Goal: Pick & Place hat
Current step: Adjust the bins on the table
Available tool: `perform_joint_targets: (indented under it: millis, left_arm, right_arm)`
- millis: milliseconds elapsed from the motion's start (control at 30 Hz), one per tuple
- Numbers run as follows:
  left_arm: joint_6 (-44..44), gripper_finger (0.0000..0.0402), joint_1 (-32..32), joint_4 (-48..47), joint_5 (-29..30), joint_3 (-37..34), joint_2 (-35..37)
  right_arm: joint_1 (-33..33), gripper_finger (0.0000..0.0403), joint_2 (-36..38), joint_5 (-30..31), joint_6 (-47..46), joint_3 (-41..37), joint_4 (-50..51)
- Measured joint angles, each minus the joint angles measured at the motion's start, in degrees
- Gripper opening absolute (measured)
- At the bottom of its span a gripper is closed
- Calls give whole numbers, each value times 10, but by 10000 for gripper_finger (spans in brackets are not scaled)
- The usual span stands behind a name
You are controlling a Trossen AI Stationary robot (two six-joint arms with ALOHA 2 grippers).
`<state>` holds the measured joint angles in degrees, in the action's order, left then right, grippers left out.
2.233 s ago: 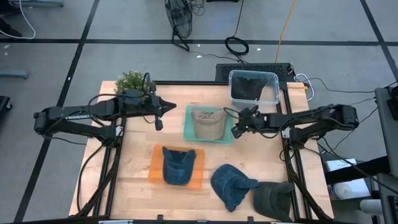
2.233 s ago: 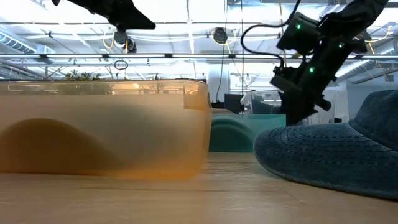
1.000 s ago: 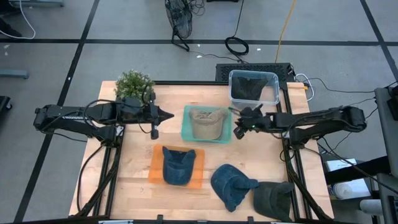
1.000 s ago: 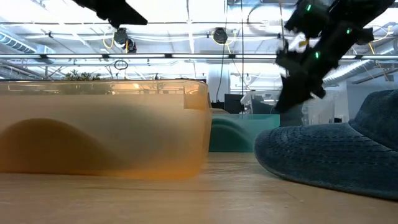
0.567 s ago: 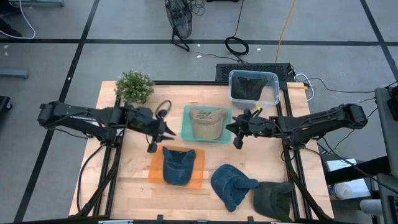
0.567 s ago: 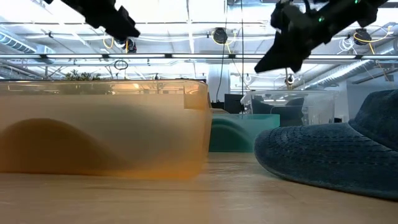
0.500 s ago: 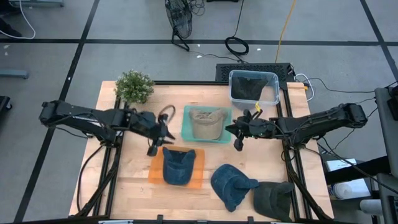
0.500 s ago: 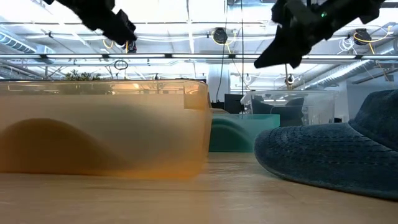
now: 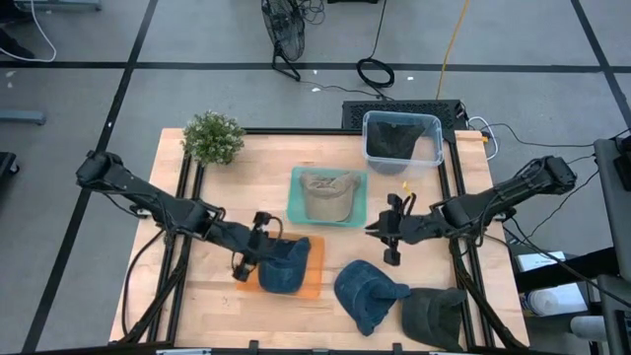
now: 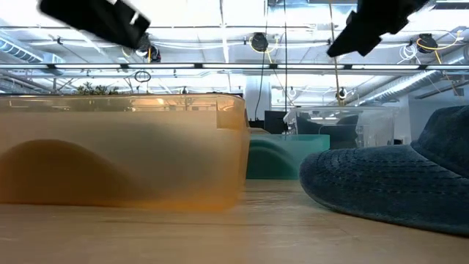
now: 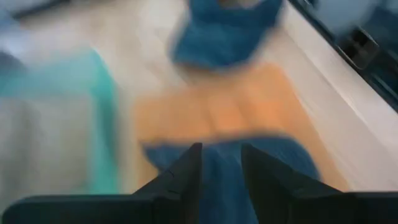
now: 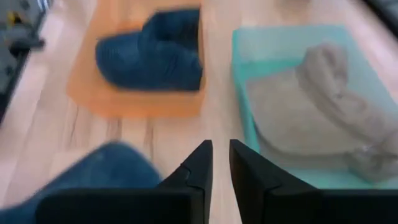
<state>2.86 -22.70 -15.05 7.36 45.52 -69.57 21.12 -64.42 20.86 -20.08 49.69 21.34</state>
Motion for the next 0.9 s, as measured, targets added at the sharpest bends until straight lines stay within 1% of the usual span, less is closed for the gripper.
perform_joint_targets:
  millis: [67, 100, 133, 267, 333, 400, 500, 633, 733, 900]
  left_arm:
    - [10, 122, -7, 34, 46, 1, -2]
    - [2, 122, -9, 31, 52, 2, -2]
    - [-15, 122, -12, 19, 43, 1, -2]
    - [-120, 122, -28, -56, -75, 1, -3]
    - [-178, 122, -48, -70, -100, 1, -3]
    - [-209, 122, -76, -70, -106, 1, -3]
    - [-223, 123, -123, -76, -89, 1, -3]
    - [-240, 135, -175, -88, -27, 1, -3]
    - [-247, 157, -202, -88, 4, 1, -6]
    - [-275, 213, -208, -87, 6, 1, -55]
  right_arm:
    - [16, 51, -16, 0, -20, 30, 53]
    - [23, 54, -28, 1, -28, 51, 75]
    - [30, 56, -42, 1, -35, 71, 93]
    - [58, 59, -92, 0, -45, 133, 160]
    - [62, 59, -109, 0, -34, 152, 160]
    - [61, 59, -118, 2, -25, 159, 159]
    - [53, 59, -128, 2, -16, 160, 140]
    - [51, 59, -134, 4, -17, 160, 127]
    - [53, 59, -134, 3, -29, 160, 127]
    - [52, 59, -134, 4, -43, 160, 127]
